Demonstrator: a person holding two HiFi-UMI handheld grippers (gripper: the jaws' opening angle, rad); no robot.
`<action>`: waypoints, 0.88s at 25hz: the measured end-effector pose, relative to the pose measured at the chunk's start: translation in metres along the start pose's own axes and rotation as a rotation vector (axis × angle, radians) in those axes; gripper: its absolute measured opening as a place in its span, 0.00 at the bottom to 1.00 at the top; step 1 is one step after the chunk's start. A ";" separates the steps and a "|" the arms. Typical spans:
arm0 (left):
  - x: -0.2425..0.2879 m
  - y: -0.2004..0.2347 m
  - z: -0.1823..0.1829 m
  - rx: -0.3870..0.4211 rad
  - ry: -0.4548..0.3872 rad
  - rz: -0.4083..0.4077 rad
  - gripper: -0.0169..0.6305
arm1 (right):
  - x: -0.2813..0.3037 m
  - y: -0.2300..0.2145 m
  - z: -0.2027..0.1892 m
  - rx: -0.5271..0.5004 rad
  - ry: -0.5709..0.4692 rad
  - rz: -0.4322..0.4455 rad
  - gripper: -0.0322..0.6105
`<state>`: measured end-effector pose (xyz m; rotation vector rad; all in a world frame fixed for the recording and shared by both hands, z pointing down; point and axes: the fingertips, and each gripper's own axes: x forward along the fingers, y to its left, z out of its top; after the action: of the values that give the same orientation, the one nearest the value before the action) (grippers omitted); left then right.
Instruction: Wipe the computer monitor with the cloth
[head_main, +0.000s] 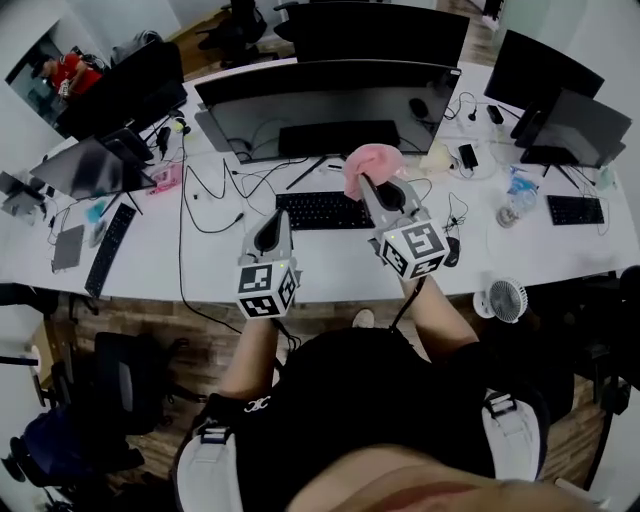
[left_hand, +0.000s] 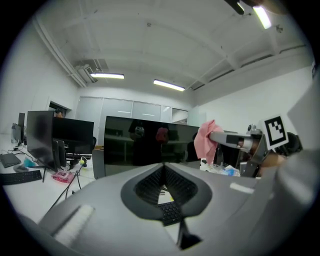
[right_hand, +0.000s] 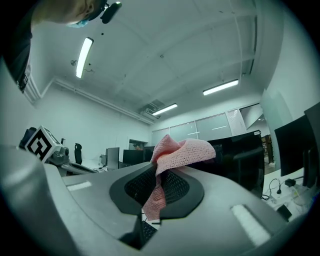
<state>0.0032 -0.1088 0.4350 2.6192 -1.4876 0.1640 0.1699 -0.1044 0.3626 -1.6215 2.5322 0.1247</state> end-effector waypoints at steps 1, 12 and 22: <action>0.008 0.004 0.003 -0.001 0.000 0.005 0.10 | 0.010 -0.005 0.001 -0.004 -0.002 0.012 0.07; 0.044 0.082 0.011 0.005 0.030 0.045 0.10 | 0.126 0.012 0.044 -0.060 -0.092 0.191 0.07; 0.029 0.178 0.019 -0.029 -0.015 0.109 0.10 | 0.241 0.070 0.059 -0.140 -0.028 0.197 0.07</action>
<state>-0.1348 -0.2265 0.4306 2.5238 -1.6257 0.1323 0.0108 -0.2827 0.2672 -1.3985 2.7108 0.3500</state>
